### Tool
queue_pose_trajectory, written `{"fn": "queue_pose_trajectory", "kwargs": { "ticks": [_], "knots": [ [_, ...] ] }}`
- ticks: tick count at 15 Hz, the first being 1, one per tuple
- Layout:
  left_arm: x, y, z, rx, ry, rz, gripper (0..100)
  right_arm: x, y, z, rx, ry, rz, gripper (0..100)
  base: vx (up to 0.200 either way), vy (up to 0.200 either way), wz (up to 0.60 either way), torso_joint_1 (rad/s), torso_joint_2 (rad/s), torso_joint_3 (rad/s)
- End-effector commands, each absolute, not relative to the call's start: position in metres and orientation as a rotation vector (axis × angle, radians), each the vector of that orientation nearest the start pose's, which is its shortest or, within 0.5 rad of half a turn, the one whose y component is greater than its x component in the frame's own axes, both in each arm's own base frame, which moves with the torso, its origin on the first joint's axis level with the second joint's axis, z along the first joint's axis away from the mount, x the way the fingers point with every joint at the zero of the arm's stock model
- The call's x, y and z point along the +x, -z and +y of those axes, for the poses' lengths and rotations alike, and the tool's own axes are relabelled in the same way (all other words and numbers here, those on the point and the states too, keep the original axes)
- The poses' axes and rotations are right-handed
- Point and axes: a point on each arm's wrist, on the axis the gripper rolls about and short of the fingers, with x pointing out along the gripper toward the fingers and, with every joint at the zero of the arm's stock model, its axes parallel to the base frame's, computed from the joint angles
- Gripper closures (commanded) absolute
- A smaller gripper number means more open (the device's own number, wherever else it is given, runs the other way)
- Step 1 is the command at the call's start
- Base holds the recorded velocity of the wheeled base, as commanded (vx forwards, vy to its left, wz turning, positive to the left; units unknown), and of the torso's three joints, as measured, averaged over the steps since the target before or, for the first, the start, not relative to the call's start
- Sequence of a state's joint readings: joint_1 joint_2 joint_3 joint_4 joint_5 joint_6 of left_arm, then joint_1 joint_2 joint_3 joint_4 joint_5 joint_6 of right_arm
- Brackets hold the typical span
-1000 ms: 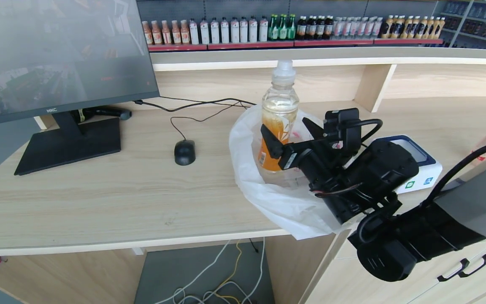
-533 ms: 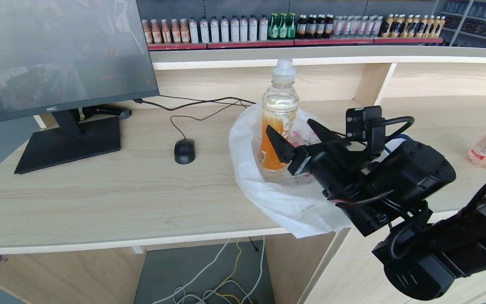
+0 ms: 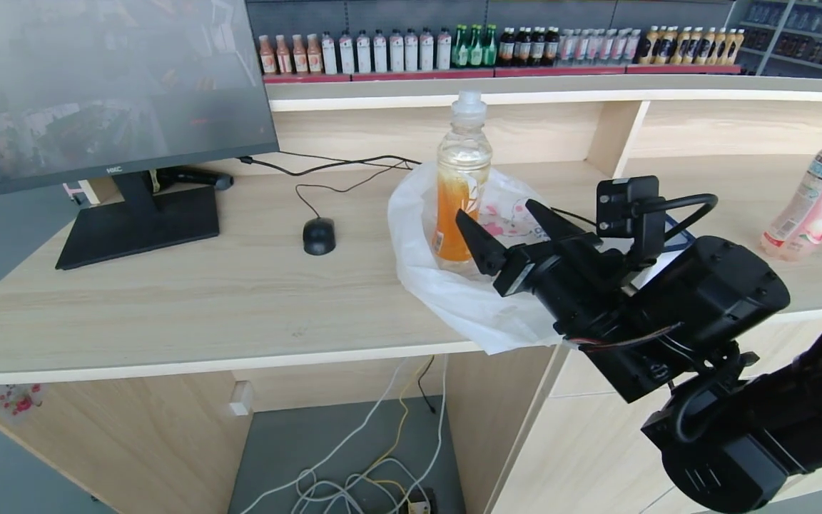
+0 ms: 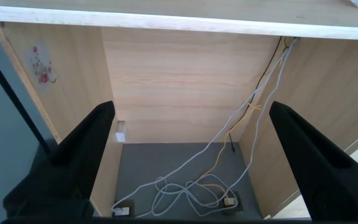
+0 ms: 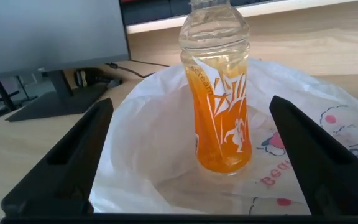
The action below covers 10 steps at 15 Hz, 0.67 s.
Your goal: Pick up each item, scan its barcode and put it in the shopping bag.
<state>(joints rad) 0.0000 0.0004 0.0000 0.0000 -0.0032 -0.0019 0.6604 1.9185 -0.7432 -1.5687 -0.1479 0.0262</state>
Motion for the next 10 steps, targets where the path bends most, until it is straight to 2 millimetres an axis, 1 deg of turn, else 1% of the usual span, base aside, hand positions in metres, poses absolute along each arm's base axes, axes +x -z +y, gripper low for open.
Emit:
{"fn": "queue_pose_trajectory", "kwargs": {
  "ticks": [1,10],
  "knots": [
    [-0.0228,-0.0755,-0.0001,-0.003,0.003,0.0,0,0.2669,-0.1854,0.2034,0.178,-0.512,-0.35,0,0.0,-0.2,0.0,0.007,0.0,0.007],
    [-0.0228,-0.0755,-0.0001,-0.003,0.003,0.0,0,0.2634,-0.192,0.2001,0.185,-0.51,-0.367,0,0.0,-0.2,0.0,0.003,0.0,0.003]
  ]
}}
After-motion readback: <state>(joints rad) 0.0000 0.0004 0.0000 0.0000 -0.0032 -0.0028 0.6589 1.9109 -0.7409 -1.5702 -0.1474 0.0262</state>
